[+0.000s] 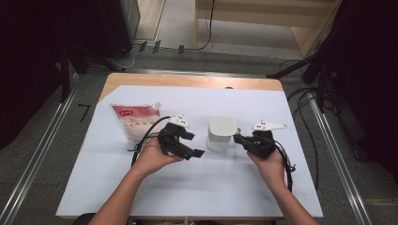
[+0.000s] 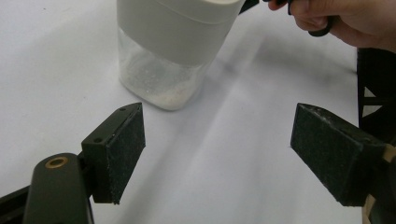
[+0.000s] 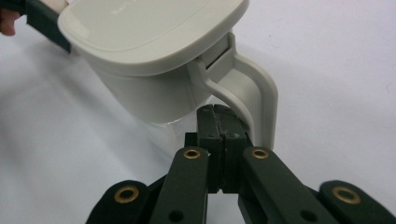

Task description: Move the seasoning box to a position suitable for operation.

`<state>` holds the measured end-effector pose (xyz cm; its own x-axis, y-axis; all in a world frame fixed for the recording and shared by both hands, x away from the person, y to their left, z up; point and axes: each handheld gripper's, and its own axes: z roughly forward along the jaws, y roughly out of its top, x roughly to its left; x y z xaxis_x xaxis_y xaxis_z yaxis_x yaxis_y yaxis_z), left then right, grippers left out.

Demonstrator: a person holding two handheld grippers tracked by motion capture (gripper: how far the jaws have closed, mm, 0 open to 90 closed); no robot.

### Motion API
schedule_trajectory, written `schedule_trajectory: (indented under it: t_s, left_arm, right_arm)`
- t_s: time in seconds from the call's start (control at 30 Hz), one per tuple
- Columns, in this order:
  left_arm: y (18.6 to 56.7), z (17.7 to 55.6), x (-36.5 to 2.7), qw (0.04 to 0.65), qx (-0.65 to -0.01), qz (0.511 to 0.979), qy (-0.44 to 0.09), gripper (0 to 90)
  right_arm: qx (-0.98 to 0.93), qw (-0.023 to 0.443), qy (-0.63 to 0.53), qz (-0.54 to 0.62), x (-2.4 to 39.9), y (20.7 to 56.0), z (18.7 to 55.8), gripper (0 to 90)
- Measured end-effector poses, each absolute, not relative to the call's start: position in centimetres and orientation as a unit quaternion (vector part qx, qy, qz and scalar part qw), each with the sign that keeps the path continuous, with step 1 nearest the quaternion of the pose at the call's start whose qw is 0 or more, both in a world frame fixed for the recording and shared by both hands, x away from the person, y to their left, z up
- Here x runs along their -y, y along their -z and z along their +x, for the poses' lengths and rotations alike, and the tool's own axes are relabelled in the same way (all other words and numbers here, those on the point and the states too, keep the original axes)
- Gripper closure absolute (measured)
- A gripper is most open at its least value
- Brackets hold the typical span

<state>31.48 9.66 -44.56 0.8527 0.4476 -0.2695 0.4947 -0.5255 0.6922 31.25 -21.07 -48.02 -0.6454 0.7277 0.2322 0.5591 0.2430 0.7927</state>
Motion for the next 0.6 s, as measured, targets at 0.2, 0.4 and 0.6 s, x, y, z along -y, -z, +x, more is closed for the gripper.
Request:
schedule_trajectory:
  t_s: [0.2,0.4,0.6]
  left_arm:
    - [44.6,31.9,-9.4,0.416,-0.266,0.87,0.022,18.6]
    - [44.6,32.7,-8.6,0.406,-0.245,0.88,0.019,18.9]
    - [44.0,34.0,-7.8,0.403,-0.233,0.885,0.012,18.9]
  right_arm:
    - [-0.783,0.078,-0.459,0.412,21.1,48.1,31.8,90.0]
    - [-0.793,0.066,-0.458,0.397,22.1,46.3,31.7,90.0]
    - [-0.789,0.064,-0.463,0.399,23.6,45.4,32.1,90.0]
